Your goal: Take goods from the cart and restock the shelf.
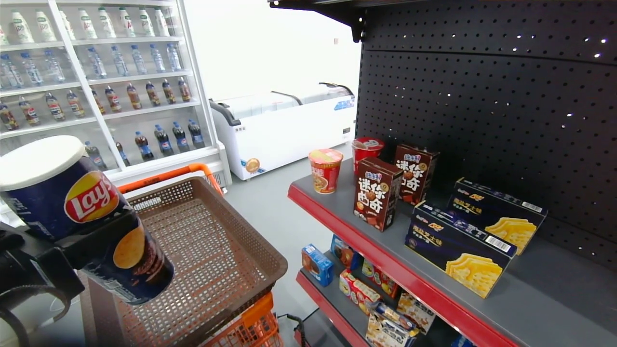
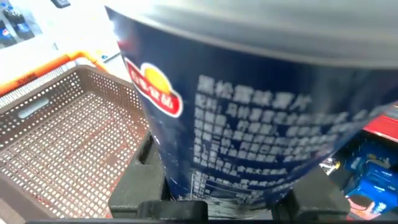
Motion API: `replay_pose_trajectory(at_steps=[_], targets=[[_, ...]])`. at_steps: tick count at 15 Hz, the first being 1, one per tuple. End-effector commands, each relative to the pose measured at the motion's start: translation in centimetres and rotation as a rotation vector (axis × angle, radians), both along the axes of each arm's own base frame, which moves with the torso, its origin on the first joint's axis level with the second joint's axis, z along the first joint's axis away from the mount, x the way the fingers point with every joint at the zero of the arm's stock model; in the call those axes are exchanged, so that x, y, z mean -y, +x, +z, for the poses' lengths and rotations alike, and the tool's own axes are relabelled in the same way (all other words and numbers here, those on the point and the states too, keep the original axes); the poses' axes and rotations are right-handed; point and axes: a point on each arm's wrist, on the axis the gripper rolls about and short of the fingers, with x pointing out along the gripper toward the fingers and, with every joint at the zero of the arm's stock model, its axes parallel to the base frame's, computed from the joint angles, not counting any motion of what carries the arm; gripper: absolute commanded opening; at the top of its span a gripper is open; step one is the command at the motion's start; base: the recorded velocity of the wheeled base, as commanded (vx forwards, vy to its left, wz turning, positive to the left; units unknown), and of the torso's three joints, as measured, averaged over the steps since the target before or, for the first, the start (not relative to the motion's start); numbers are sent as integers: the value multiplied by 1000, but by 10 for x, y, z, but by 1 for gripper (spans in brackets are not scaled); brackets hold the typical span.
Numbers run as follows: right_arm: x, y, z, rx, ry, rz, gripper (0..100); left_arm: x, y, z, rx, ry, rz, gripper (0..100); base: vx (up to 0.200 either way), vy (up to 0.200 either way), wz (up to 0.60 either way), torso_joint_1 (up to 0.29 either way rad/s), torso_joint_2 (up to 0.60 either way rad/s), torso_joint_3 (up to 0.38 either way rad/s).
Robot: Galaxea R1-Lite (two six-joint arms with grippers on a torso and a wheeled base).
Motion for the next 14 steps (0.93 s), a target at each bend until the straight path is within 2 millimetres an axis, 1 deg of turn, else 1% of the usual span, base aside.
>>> replay_pose_trajectory(at_steps=[1,14], targets=[[0,0,0,1,0,0,100,0,1,0,-1,0,1,0,0,0,-600,-2,-2,-2],[0,0,0,1,0,2,100,0,2,1,0,-2,4,0,0,0,-600,1,4,3]])
